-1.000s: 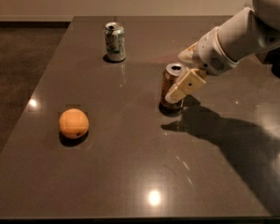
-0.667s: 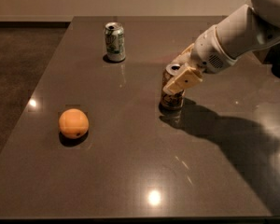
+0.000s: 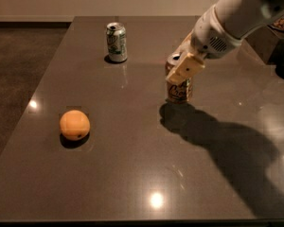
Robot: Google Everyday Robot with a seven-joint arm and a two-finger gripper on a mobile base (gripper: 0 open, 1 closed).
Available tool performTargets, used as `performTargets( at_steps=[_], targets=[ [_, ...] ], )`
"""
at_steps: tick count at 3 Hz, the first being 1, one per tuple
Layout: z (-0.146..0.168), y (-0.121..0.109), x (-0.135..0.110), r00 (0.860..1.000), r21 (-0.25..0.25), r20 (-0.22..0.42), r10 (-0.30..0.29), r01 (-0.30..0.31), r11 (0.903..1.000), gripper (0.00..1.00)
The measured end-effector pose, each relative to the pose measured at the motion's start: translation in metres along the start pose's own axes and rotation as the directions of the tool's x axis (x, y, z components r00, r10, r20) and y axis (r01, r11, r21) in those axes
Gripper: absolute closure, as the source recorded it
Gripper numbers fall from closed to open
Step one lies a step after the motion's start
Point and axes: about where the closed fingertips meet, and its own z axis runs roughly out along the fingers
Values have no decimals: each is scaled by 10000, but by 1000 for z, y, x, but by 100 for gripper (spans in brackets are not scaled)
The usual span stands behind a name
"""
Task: Knock orange can over
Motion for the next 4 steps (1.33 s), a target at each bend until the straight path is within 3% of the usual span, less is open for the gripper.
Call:
performTargets(
  at_steps=[1, 2, 3, 4],
  targets=[
    [0, -2, -1, 9835, -86, -1808, -38, 23, 10000, 100],
    [15, 0, 6, 9337, -583, -3550, -474, 285, 9979, 100],
    [28, 0, 10, 8899, -993, -4480, -861, 462, 9940, 87],
    [40, 1, 11, 8552, -1335, -5016, -1305, 724, 9884, 56]
  ],
)
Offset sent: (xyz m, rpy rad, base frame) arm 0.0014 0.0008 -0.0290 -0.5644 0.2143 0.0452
